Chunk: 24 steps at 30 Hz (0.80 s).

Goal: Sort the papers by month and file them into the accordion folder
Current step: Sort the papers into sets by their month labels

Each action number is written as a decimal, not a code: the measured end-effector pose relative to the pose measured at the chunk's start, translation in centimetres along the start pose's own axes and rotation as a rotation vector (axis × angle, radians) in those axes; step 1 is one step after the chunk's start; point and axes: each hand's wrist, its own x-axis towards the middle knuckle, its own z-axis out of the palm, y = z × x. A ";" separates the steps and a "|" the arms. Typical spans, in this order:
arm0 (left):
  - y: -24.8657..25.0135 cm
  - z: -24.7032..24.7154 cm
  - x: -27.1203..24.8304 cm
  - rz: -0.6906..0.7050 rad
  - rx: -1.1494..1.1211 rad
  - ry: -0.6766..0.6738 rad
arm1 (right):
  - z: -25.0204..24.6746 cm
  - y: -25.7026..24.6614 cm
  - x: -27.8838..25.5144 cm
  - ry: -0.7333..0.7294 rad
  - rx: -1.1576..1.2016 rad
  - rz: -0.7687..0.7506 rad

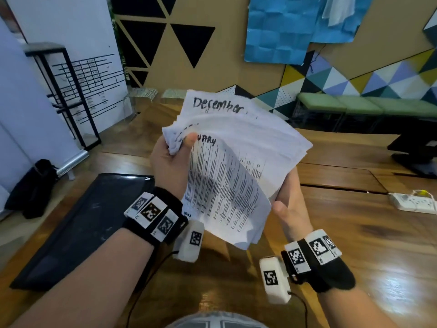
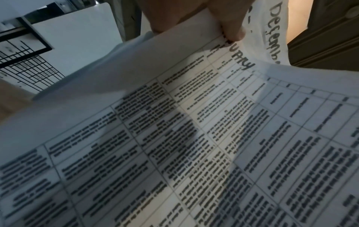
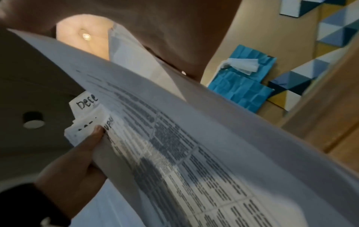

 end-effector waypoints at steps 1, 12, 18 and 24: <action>0.3 0.1 0.1 0.020 -0.013 0.018 | 0.0 0.1 0.1 -0.022 -0.009 -0.003; -6.1 -5.1 -4.1 -0.262 0.070 -0.149 | -1.0 6.5 -0.4 0.268 -0.128 0.440; -6.6 -3.4 -3.2 -0.483 0.058 -0.070 | 0.6 4.6 2.5 0.391 -0.206 0.335; -4.2 -1.7 -4.4 -0.404 -0.135 0.010 | 1.2 2.9 2.0 0.392 -0.190 0.132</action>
